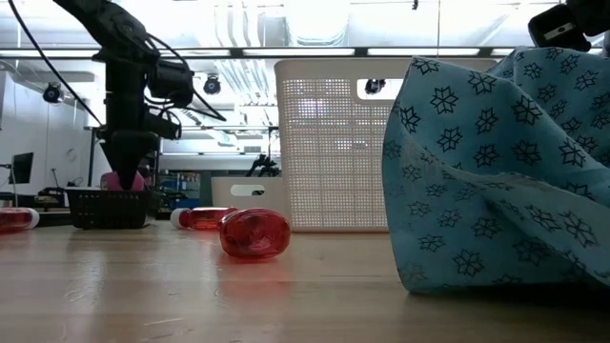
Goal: Pick & Place Medicine items
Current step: Put the pink bandage into the black bin
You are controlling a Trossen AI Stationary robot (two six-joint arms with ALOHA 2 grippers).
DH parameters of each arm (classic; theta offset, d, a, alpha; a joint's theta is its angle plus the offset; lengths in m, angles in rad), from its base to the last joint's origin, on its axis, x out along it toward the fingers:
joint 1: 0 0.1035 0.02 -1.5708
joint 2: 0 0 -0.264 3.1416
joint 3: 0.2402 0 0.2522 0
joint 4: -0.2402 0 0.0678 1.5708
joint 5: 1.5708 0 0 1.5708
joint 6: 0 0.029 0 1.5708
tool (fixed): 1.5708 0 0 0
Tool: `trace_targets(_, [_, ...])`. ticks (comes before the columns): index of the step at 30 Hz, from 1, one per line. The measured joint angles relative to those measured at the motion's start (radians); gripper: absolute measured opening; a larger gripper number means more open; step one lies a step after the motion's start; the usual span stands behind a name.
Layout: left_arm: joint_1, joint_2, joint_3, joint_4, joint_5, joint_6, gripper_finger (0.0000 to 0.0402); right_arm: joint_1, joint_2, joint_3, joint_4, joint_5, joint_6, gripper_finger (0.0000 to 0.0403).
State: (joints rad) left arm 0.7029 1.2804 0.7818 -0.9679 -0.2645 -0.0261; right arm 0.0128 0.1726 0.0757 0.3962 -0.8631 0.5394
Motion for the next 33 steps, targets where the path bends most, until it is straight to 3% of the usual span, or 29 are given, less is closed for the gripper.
trace_targets(10, [0.0,0.0,0.0,0.003,0.011,0.0,0.024,0.0,0.0,0.0,0.0,0.0,0.0,0.0224])
trace_targets(33, [0.0,0.0,0.024,-0.01,0.048,0.018,0.0318,0.0,0.0,0.0,0.0,0.0,0.0,0.0224])
